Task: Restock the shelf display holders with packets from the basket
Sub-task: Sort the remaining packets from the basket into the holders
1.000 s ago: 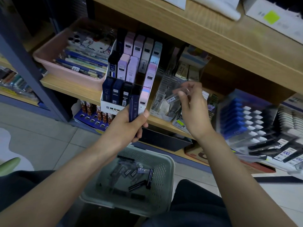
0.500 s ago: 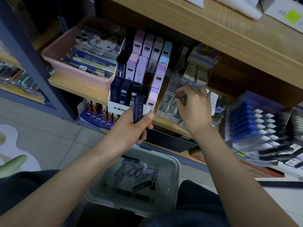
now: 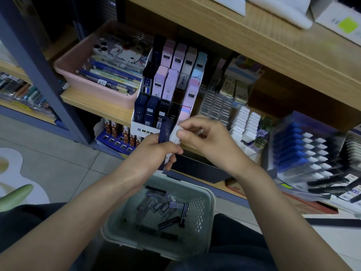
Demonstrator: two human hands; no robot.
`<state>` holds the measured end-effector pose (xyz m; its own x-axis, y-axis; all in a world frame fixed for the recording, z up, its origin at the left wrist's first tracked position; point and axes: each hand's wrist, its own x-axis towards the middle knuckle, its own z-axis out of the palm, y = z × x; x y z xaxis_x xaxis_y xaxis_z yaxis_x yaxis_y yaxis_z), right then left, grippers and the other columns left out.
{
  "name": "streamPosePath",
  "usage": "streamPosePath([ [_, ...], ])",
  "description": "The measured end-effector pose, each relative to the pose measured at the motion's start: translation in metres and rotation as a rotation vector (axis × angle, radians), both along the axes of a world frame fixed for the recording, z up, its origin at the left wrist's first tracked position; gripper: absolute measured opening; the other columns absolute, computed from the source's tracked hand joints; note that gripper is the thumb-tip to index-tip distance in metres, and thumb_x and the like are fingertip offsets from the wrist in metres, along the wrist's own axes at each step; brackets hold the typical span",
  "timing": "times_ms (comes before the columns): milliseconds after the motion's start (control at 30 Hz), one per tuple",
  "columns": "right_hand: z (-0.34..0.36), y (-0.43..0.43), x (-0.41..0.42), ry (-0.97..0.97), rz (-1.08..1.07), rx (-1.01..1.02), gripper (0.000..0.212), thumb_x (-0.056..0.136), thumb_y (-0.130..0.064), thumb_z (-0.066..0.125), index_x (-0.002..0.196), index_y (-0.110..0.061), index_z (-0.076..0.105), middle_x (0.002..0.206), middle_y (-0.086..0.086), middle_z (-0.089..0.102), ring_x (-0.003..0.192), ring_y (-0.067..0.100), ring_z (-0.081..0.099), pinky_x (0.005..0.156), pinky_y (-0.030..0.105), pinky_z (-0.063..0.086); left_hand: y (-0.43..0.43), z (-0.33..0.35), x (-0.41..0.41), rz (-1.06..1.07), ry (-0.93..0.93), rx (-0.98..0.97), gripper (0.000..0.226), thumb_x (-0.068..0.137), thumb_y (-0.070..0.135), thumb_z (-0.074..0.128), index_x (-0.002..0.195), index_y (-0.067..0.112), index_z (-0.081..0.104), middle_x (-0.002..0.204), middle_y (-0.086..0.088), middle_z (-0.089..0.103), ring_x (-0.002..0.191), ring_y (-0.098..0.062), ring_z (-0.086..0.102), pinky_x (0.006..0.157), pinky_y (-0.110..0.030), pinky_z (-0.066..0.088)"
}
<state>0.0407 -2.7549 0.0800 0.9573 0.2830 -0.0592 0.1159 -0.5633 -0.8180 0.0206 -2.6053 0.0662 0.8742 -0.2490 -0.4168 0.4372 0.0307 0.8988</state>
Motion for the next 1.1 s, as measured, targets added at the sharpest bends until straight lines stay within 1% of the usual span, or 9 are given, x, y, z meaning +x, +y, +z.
streamPosePath([
  [167, 0.013, -0.004, -0.008, 0.006, -0.012, 0.273, 0.011, 0.092, -0.006, 0.054, 0.088, -0.014, 0.060, 0.078, 0.000, 0.060, 0.069, -0.001, 0.055, 0.064, 0.012, 0.045, 0.003, 0.007, -0.004, -0.088, -0.012, -0.065, 0.022, 0.089, 0.033, 0.052, 0.090, 0.016, 0.066, 0.071, 0.003, 0.061, 0.058, -0.009, 0.053, 0.052, -0.021, 0.045],
  [267, 0.020, -0.011, -0.009, -0.066, -0.025, 0.300, 0.013, 0.092, -0.006, 0.054, 0.089, -0.017, 0.060, 0.080, 0.013, 0.059, 0.068, 0.009, 0.052, 0.061, 0.018, 0.046, 0.004, 0.012, -0.007, -0.094, 0.050, -0.192, 0.042, 0.080, 0.045, 0.046, 0.095, 0.011, 0.065, 0.067, 0.001, 0.057, 0.053, -0.010, 0.050, 0.046, -0.020, 0.042],
  [400, 0.025, -0.014, -0.014, -0.047, 0.006, 0.298, 0.019, 0.087, -0.004, 0.059, 0.092, -0.021, 0.063, 0.074, -0.004, 0.066, 0.068, 0.007, 0.061, 0.066, 0.018, 0.051, 0.008, 0.015, -0.002, 0.059, 0.096, -0.296, 0.022, 0.090, 0.026, 0.050, 0.093, 0.006, 0.057, 0.063, -0.002, 0.053, 0.052, -0.011, 0.050, 0.044, -0.020, 0.041],
  [467, 0.025, -0.014, -0.016, 0.015, 0.041, 0.261, 0.023, 0.084, -0.004, 0.063, 0.098, -0.021, 0.063, 0.078, -0.004, 0.069, 0.071, 0.008, 0.065, 0.070, 0.017, 0.051, 0.011, 0.013, 0.002, 0.112, 0.037, -0.266, 0.011, 0.093, 0.012, 0.049, 0.097, 0.008, 0.057, 0.063, 0.000, 0.053, 0.053, -0.009, 0.052, 0.045, -0.018, 0.043],
  [567, 0.021, -0.012, -0.016, 0.139, 0.071, 0.167, 0.030, 0.081, -0.004, 0.068, 0.105, -0.020, 0.062, 0.089, 0.000, 0.068, 0.078, 0.011, 0.066, 0.078, 0.023, 0.054, 0.017, 0.006, 0.005, 0.112, -0.178, -0.062, 0.021, 0.095, 0.004, 0.046, 0.097, 0.024, 0.052, 0.071, -0.002, 0.049, 0.053, -0.003, 0.049, 0.051, -0.016, 0.044],
  [667, 0.017, -0.003, -0.018, 0.223, 0.041, 0.199, 0.022, 0.085, -0.010, 0.064, 0.105, -0.017, 0.061, 0.087, -0.002, 0.066, 0.078, 0.012, 0.067, 0.073, 0.023, 0.056, 0.023, 0.004, 0.006, 0.042, -0.371, 0.089, 0.032, 0.094, 0.002, 0.048, 0.098, 0.034, 0.047, 0.070, 0.000, 0.047, 0.054, -0.003, 0.045, 0.055, -0.015, 0.043],
  [800, 0.012, 0.012, -0.017, 0.185, 0.043, 0.144, 0.016, 0.086, -0.014, 0.064, 0.102, -0.011, 0.064, 0.087, 0.000, 0.066, 0.070, 0.011, 0.066, 0.066, 0.021, 0.055, 0.028, 0.006, 0.004, -0.041, -0.481, 0.121, 0.035, 0.091, 0.000, 0.052, 0.106, 0.031, 0.047, 0.079, -0.003, 0.048, 0.068, -0.007, 0.046, 0.064, -0.014, 0.040],
  [967, 0.011, 0.024, -0.012, 0.089, 0.077, 0.076, 0.013, 0.087, -0.014, 0.065, 0.098, -0.019, 0.064, 0.085, -0.002, 0.068, 0.080, 0.016, 0.066, 0.081, 0.033, 0.053, 0.035, 0.007, 0.006, 0.038, -0.503, 0.033, 0.035, 0.091, -0.001, 0.052, 0.108, 0.029, 0.051, 0.080, -0.002, 0.053, 0.067, -0.004, 0.050, 0.065, -0.011, 0.044],
  [1100, 0.006, 0.034, -0.009, 0.001, 0.080, -0.066, 0.016, 0.085, -0.019, 0.069, 0.100, -0.022, 0.063, 0.082, -0.003, 0.065, 0.074, 0.014, 0.062, 0.075, 0.040, 0.052, 0.040, 0.002, 0.011, 0.073, -0.518, 0.035, 0.033, 0.090, 0.003, 0.054, 0.109, 0.030, 0.054, 0.081, 0.006, 0.057, 0.070, -0.003, 0.054, 0.070, -0.015, 0.045],
])
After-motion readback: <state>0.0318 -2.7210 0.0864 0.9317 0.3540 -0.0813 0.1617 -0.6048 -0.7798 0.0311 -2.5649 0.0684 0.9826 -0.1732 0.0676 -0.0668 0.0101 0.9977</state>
